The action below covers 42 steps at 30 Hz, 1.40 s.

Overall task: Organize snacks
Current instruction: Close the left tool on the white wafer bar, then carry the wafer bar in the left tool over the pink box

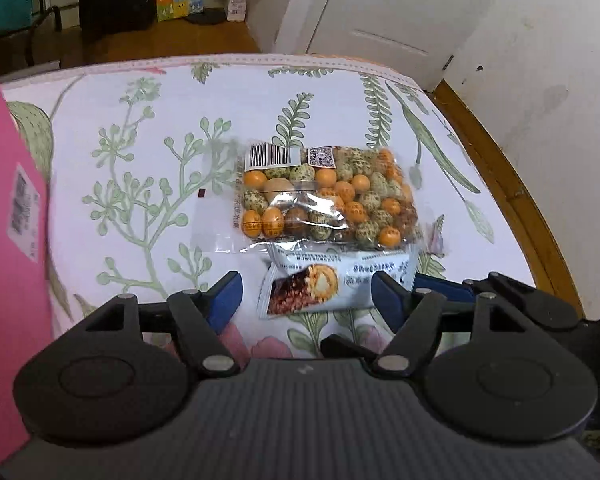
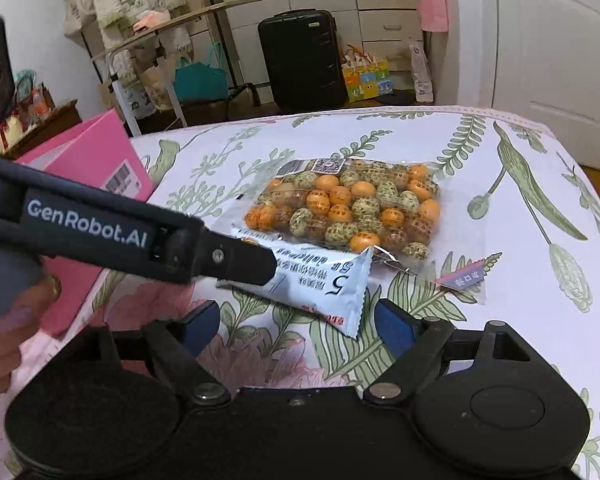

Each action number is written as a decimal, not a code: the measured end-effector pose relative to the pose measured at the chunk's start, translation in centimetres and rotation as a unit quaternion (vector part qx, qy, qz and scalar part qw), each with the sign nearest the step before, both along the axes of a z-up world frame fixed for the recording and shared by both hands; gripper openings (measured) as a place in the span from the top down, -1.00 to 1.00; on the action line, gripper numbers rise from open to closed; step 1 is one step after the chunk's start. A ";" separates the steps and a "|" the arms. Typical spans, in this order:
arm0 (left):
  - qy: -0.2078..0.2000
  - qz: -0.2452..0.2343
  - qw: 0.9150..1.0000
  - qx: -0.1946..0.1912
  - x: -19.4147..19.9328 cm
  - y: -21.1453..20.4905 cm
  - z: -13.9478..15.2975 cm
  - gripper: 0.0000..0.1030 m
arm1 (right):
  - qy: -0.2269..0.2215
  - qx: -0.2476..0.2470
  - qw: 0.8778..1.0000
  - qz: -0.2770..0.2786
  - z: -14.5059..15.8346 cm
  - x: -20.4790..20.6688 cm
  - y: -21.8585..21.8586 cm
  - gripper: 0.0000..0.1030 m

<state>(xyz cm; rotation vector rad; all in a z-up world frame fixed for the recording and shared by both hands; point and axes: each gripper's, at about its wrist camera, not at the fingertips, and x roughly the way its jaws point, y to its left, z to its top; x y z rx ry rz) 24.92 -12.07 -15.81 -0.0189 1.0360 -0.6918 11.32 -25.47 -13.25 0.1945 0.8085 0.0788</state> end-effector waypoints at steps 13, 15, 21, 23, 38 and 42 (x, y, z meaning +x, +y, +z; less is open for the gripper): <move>0.040 -0.025 0.999 0.008 -0.9 -1.1 -0.4 -0.18 | 0.014 0.002 1.000 -0.014 0.3 1.0 1.1 -0.40; 0.039 -0.027 0.999 0.019 -1.5 -1.0 0.1 -0.18 | 0.016 -0.003 1.000 -0.002 0.8 0.7 1.6 -0.51; 0.051 -0.031 0.998 0.032 -3.2 0.2 2.5 -0.23 | 0.036 0.014 0.999 0.010 3.1 -1.2 3.3 -0.69; 0.062 -0.031 0.997 0.028 -3.8 1.0 3.4 -0.25 | 0.041 0.019 0.999 0.012 4.2 -1.9 3.8 -0.69; 0.045 -0.007 0.998 0.033 -8.9 9.0 12.0 -0.26 | 0.010 0.006 0.994 0.109 12.7 -6.2 10.1 -0.72; 0.028 0.014 0.999 0.038 -9.3 12.0 14.0 -0.25 | -0.017 -0.005 0.988 0.153 14.8 -6.3 12.7 -0.63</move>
